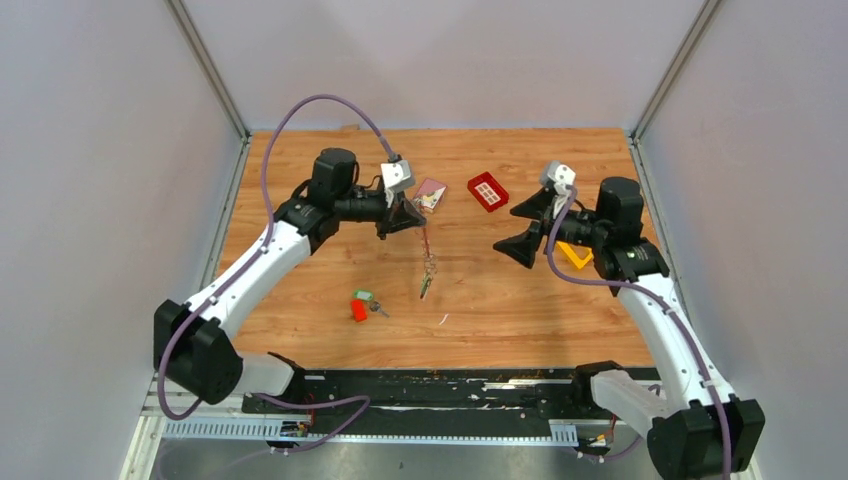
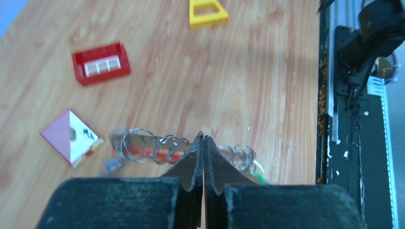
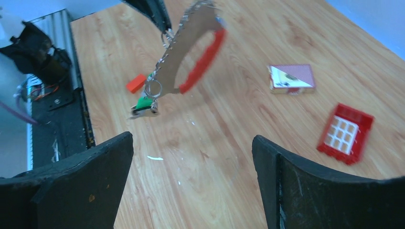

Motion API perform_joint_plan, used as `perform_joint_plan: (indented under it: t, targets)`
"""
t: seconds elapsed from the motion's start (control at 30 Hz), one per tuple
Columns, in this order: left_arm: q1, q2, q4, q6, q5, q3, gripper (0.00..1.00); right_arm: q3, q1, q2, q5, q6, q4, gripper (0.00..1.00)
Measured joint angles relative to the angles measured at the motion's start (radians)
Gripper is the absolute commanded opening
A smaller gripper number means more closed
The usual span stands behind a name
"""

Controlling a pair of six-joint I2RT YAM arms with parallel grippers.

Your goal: Put the keys on the keyring

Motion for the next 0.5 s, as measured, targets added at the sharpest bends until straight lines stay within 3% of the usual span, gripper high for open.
perform_joint_plan:
  t: [0.23, 0.5]
  targets:
    - [-0.004, -0.098, 0.203, -0.103, 0.113, -0.093, 0.00, 0.090, 0.178, 0.101, -0.027, -0.052, -0.001, 0.70]
    - [-0.046, -0.154, 0.355, -0.179, 0.183, -0.209, 0.00, 0.148, 0.328, 0.151, -0.007, -0.153, -0.020, 0.57]
